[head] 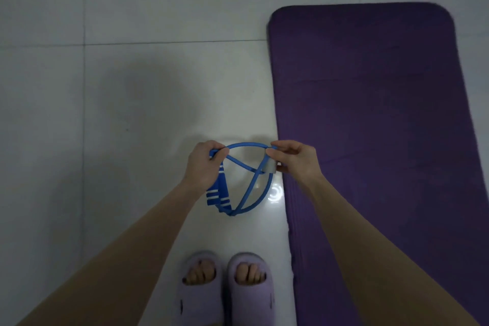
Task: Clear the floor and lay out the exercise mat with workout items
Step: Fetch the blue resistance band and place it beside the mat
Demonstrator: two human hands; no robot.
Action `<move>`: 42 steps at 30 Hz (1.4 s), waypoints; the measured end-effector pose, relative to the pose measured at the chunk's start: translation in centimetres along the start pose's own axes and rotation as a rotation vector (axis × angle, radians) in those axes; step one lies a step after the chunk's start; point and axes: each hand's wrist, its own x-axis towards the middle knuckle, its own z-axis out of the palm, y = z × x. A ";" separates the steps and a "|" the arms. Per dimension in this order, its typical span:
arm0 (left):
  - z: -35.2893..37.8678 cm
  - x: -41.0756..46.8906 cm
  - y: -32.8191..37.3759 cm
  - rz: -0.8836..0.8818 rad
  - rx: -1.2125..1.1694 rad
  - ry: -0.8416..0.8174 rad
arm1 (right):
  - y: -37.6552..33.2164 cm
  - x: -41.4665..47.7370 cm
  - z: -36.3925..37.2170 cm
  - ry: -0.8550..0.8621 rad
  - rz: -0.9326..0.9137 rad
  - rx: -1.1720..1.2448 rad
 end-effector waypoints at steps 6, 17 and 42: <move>3.5 6.4 -4.8 0.017 0.014 0.043 | 3.1 6.9 0.7 0.018 -0.040 -0.075; 4.6 8.8 -7.1 -0.019 0.037 0.024 | 4.6 9.1 1.9 0.037 -0.039 -0.153; -16.2 -21.5 19.2 -0.084 -0.335 0.079 | -21.1 -24.9 1.4 0.033 -0.097 -0.195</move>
